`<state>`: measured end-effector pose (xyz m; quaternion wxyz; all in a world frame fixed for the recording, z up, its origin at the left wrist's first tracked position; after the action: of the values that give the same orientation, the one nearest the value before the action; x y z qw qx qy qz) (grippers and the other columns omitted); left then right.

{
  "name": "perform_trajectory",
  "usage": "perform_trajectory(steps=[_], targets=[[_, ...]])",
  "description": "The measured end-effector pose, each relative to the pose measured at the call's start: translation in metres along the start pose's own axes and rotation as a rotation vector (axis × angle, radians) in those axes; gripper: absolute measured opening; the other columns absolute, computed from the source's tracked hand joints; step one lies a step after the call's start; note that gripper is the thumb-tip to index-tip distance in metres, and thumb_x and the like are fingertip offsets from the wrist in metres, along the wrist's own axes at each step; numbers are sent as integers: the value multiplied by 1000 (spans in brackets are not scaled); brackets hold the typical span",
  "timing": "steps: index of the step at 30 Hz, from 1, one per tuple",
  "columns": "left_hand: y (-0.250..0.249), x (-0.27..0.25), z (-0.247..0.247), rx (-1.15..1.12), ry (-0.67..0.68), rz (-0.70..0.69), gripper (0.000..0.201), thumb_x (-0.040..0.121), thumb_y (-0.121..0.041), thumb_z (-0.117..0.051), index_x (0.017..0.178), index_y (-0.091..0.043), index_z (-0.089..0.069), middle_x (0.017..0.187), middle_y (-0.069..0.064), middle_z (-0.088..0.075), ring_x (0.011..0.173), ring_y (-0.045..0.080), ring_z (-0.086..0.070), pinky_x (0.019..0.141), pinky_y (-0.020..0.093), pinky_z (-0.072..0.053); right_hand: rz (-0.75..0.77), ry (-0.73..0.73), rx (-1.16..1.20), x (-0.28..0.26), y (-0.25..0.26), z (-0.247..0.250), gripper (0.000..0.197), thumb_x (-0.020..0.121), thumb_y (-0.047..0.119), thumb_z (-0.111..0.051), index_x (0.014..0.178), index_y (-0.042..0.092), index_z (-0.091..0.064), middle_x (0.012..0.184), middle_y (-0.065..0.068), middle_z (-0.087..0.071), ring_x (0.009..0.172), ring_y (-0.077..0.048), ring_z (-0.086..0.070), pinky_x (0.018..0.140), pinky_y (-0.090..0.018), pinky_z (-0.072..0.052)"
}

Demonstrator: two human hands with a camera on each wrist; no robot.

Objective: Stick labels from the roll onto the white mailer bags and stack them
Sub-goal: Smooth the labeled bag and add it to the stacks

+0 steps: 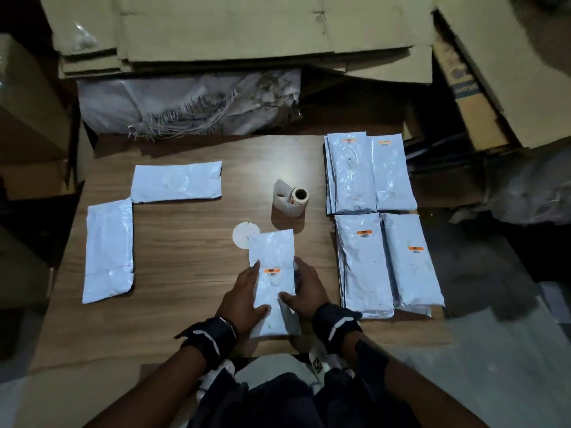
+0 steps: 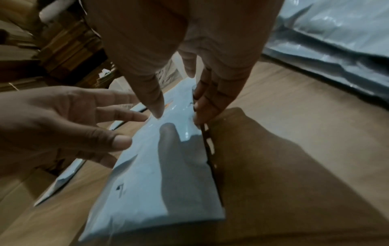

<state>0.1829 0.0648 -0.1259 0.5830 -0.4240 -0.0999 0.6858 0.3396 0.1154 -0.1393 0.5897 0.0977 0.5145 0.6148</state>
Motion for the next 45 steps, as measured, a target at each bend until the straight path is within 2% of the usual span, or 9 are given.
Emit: perform_trajectory(steps=[4, 8, 13, 18, 30, 35, 39, 42, 45], targets=[[-24, -7, 11, 14, -37, -89, 99, 79, -29, -77, 155, -29, -14, 161, -6, -16, 141, 18, -35, 105, 27, -39, 12, -27, -14, -11, 8, 24, 93, 70, 25, -80, 149, 25, -31, 136, -2, -44, 116, -21, -54, 99, -39, -49], [-62, -8, 18, 109, -33, -184, 94, 81, -32, -74, 154, -31, -15, 162, -6, -11, 143, 15, -30, 104, 27, -41, 61, -30, -27, -18, 11, 50, 86, 77, 22, -78, 149, 29, -31, 136, -4, -43, 117, -21, -53, 100, -33, -46], [-110, 3, 15, 152, -57, -331, 88, 79, -32, -74, 152, -28, -24, 162, -6, -11, 145, 14, -27, 104, 27, -37, 90, -23, -82, -30, 15, 96, 91, 78, 30, -78, 152, 30, -24, 149, 1, -34, 133, -16, -40, 110, -28, -36], [-161, 20, -5, 153, -25, -434, 88, 78, -36, -73, 152, -33, -25, 162, -4, -10, 143, 16, -32, 103, 26, -39, 68, 8, -208, -39, 2, 145, 99, 80, 35, -76, 155, 29, -11, 151, -1, -26, 134, -21, -39, 107, -28, -37], [-266, 67, -60, 273, 95, -468, 89, 85, -42, -70, 155, -30, -17, 164, -1, 1, 148, 18, -21, 113, 27, -29, -16, -22, -374, -39, -37, 249, 107, 78, 40, -78, 156, 22, -7, 153, -4, -23, 136, -24, -37, 108, -27, -35], [-258, 70, -78, 351, 141, -402, 93, 84, -43, -69, 155, -34, -11, 164, -1, 5, 145, 21, -29, 108, 31, -38, 36, -25, -567, -35, -41, 240, 106, 74, 54, -74, 155, 20, -13, 146, -9, -36, 132, -30, -36, 107, -35, -34], [-238, 71, -82, 424, 173, -342, 98, 83, -45, -68, 155, -35, -3, 164, -1, 8, 141, 23, -36, 102, 31, -43, 56, -108, -717, -36, -38, 231, 87, 75, 59, -69, 146, 24, -34, 143, -9, -38, 127, -31, -36, 104, -39, -34], [-237, 75, -71, 517, 124, -316, 112, 75, -62, -68, 155, -33, 5, 164, -2, 2, 136, 23, -42, 98, 36, -46, 74, -233, -756, -43, -33, 232, 70, 80, 56, -64, 139, 25, -43, 145, -9, -37, 128, -31, -36, 103, -41, -34], [-244, 77, -53, 627, -18, -367, 127, 59, -86, -57, 155, -32, 7, 163, 7, -10, 133, 30, -44, 99, 42, -43, 167, -315, -723, -46, -24, 227, 71, 80, 54, -64, 141, 24, -42, 152, -12, -34, 136, -33, -34, 110, -44, -31]])
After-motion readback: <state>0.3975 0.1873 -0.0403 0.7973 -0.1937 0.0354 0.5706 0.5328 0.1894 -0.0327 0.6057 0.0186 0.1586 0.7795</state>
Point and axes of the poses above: each hand's wrist, its own x-axis towards the middle knuckle, its own z-axis out of the back of the hand, y = z × x, the point moved 10 cm from there along x, towards the middle knuckle
